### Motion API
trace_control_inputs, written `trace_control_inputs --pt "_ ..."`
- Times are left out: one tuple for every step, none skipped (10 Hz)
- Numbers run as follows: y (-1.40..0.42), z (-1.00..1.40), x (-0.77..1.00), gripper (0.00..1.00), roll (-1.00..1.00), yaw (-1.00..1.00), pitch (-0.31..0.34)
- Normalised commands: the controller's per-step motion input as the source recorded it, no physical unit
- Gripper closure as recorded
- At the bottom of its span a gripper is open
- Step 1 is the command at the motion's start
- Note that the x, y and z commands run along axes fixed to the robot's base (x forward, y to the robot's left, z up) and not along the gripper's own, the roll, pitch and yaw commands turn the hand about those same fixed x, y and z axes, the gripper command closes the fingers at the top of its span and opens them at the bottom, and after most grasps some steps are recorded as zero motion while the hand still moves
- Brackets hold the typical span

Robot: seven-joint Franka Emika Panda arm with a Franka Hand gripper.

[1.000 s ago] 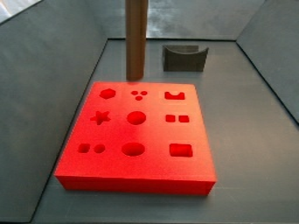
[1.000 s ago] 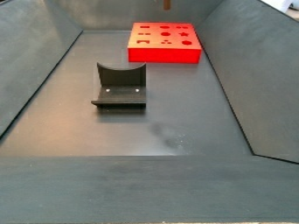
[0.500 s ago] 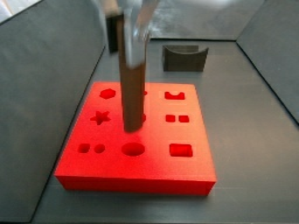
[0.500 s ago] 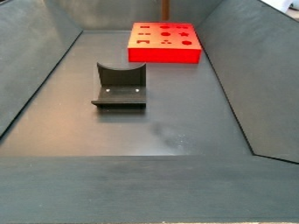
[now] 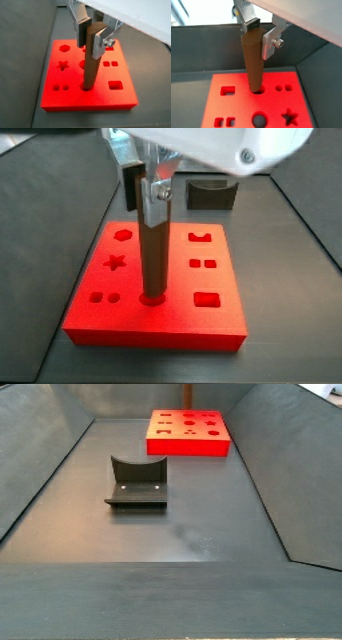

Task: Pick up the oval object. Move up. Place the oval object on the fixture. Regrasp the oval object. Move to above the board. Insert the oval object.
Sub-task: Insert the oval object.

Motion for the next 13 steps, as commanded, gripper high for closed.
trace_control_inputs --pt "-0.12 -0.15 0.05 1.00 0.00 -0.84 0.023" --pt "-0.03 -0.03 0.04 1.00 0.00 -0.68 0.059" --pt "-0.01 0.00 0.00 1.00 0.00 -0.10 0.000" --pt "0.00 0.00 0.00 1.00 0.00 -0.01 0.000" --pt "-0.01 0.00 0.17 1.00 0.00 -0.53 0.014" --pt "0.00 0.00 0.02 1.00 0.00 -0.77 0.013" --pt "0.01 0.00 0.00 1.00 0.00 -0.67 0.017" --pt "0.04 0.09 0.00 1.00 -0.03 -0.55 0.000" --pt "0.10 0.05 -0.02 1.00 -0.03 -0.51 0.000" --pt "0.14 0.05 -0.03 1.00 -0.05 -0.50 0.000" --pt "0.08 0.00 -0.15 1.00 0.00 -0.48 0.000" --pt "0.04 -0.06 -0.18 1.00 0.00 -0.47 0.000" --pt "0.00 -0.14 -0.23 1.00 0.02 -0.50 0.000"
